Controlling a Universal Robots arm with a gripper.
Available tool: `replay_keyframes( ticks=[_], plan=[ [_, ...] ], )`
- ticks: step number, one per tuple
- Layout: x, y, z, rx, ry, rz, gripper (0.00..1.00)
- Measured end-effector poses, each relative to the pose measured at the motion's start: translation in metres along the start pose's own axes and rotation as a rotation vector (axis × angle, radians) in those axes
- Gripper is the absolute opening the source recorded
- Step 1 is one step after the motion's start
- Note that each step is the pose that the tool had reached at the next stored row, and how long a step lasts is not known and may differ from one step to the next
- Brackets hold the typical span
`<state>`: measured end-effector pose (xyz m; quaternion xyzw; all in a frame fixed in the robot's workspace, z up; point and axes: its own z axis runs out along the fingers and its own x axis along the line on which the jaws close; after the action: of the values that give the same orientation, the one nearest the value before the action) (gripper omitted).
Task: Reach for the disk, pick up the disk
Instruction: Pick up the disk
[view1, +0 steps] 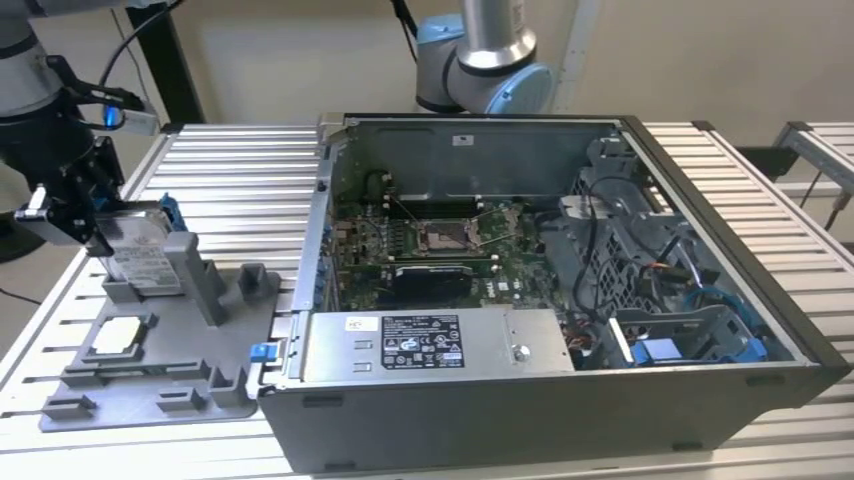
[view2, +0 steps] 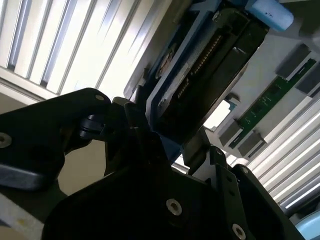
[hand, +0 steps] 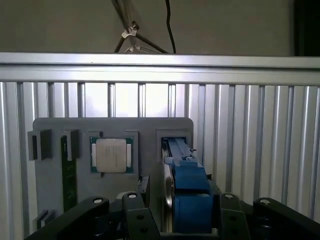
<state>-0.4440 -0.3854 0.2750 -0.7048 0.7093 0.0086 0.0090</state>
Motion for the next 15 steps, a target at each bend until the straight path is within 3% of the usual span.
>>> replay_keyframes(
  ticks=[3, 11, 12, 15],
  plan=[
    [0.0001, -0.0006, 0.0046, 0.0, -0.0002, 0.0, 1.0],
    [0.0001, -0.0007, 0.0052, 0.0, -0.0003, 0.0, 1.0],
    [0.0001, -0.0007, 0.0052, 0.0, -0.0003, 0.0, 0.0],
    [0.0001, -0.0007, 0.0053, -0.0005, -0.0004, 0.0, 0.0]
  ],
)
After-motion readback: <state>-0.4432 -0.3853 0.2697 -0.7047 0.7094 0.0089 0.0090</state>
